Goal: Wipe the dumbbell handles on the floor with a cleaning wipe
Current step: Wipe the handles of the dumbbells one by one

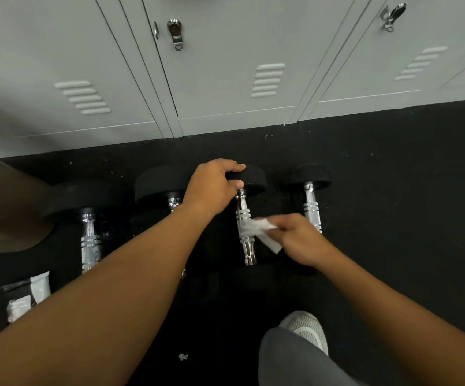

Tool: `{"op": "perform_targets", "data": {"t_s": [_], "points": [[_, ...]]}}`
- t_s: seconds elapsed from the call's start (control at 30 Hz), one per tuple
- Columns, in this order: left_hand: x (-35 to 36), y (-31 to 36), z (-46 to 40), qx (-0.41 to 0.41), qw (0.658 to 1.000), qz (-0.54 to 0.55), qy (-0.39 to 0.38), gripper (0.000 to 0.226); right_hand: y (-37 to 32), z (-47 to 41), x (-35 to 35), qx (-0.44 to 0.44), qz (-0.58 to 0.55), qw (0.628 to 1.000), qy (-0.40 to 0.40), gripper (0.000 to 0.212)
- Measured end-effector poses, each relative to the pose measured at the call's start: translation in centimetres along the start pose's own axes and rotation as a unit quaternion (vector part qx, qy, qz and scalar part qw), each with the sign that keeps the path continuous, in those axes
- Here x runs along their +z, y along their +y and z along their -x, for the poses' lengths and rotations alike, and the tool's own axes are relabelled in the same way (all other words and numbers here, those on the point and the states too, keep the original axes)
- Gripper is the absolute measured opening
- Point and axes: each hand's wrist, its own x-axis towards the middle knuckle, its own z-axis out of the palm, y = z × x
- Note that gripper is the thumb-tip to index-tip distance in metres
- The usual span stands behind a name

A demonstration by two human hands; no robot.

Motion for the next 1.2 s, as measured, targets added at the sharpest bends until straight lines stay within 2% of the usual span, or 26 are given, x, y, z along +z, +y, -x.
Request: {"op": "perform_targets", "data": {"t_s": [0.17,0.27,0.37,0.43,0.5,0.57,0.73,0.87,1.07,1.2], "points": [[-0.2,-0.1,-0.1,0.009,1.0,-0.008,-0.008,0.04,-0.4,-0.1,-2.4,0.052,-0.127,0.975,0.173,0.029],[-0.2,0.2,-0.1,0.013,0.999,-0.027,-0.01,0.04,-0.6,-0.3,-1.7,0.023,-0.028,0.972,0.233,0.03],[0.0,0.4,-0.2,0.013,0.999,-0.04,0.0,0.041,-1.1,-0.7,1.1,-0.118,0.096,0.969,0.194,0.04],[0.2,0.5,-0.1,0.007,0.999,-0.046,0.004,0.041,-0.7,-1.9,3.1,-0.198,0.215,0.948,0.121,0.047],[0.4,0.7,0.3,0.004,0.999,-0.052,0.005,0.042,-0.7,-2.5,4.2,-0.171,0.303,0.937,0.041,0.054],[0.3,0.8,0.6,0.005,0.999,-0.048,0.008,0.041,-1.0,-2.4,4.6,-0.141,0.316,0.938,0.008,0.056],[-0.5,0.6,1.2,-0.004,0.999,-0.053,0.008,0.039,-1.1,0.7,4.8,-0.12,0.315,0.939,-0.063,0.039],[-0.5,0.6,1.2,-0.009,0.999,-0.048,0.003,0.04,-1.9,2.3,4.4,-0.092,0.265,0.956,-0.08,0.025],[-0.3,0.6,0.8,-0.009,0.999,-0.042,-0.003,0.04,-3.0,1.5,3.4,-0.06,0.225,0.968,-0.096,0.022],[0.0,0.5,0.7,-0.008,0.999,-0.033,-0.001,0.039,-1.6,0.6,0.4,-0.005,0.203,0.977,-0.067,0.022]]}}
